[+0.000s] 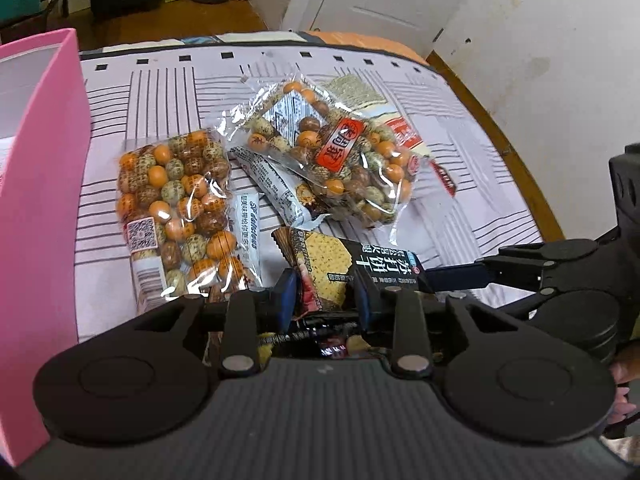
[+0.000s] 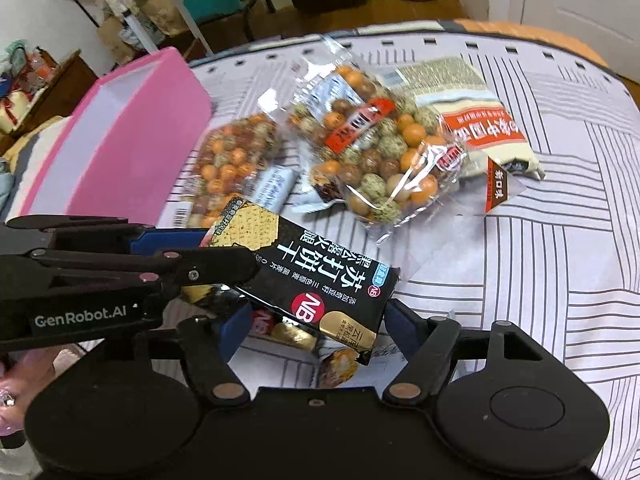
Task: Organize snacks
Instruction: 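Pull the cracker packet out from under the peanut bags with the left gripper, then carry the packet into the pink box and open the left gripper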
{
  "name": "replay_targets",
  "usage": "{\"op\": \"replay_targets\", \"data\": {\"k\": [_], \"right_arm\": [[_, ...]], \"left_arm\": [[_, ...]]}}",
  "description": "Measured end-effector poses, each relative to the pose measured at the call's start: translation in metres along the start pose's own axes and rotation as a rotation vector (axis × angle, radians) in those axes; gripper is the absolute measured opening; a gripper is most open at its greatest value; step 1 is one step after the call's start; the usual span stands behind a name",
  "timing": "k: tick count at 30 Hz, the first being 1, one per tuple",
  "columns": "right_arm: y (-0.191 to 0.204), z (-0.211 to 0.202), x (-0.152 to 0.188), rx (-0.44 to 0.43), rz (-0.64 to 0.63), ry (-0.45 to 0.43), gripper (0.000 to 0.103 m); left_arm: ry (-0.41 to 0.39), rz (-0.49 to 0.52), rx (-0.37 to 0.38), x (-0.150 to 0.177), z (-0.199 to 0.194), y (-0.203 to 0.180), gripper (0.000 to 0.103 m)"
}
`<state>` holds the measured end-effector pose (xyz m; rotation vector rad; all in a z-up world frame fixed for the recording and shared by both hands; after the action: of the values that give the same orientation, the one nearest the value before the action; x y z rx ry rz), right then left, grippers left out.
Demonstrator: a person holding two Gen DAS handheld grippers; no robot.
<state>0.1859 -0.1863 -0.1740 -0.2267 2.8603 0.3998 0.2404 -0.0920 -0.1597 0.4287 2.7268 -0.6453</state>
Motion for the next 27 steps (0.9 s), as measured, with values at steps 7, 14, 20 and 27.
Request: {"op": "replay_targets", "data": {"k": [7, 14, 20, 27], "right_arm": [[0.017, -0.024, 0.021, 0.009, -0.028, -0.066, 0.079], [0.04, -0.036, 0.043, 0.041, -0.087, -0.102, 0.079], [0.055, -0.035, 0.067, 0.034, -0.085, -0.117, 0.079], [0.088, -0.05, 0.088, 0.047, -0.145, -0.148, 0.079]], "left_arm": [[-0.031, -0.013, 0.0, 0.018, -0.03, -0.011, 0.028], [-0.028, -0.008, -0.039, 0.045, -0.048, -0.018, 0.028], [-0.045, -0.038, -0.049, 0.074, -0.059, -0.016, 0.029], [-0.04, -0.061, -0.057, 0.101, -0.083, -0.013, 0.03]]}}
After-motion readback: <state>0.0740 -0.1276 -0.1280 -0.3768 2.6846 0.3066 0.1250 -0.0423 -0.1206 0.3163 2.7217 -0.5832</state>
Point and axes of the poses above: each gripper's, at about its wrist camera, not at the fingertips, and z roughly the way its jaws point, y to its left, x to its underside, the point moved 7 cm from there along z, roughly the way its jaws point, and after that the axes turned 9 degrees about y, right-handed, at the moved point
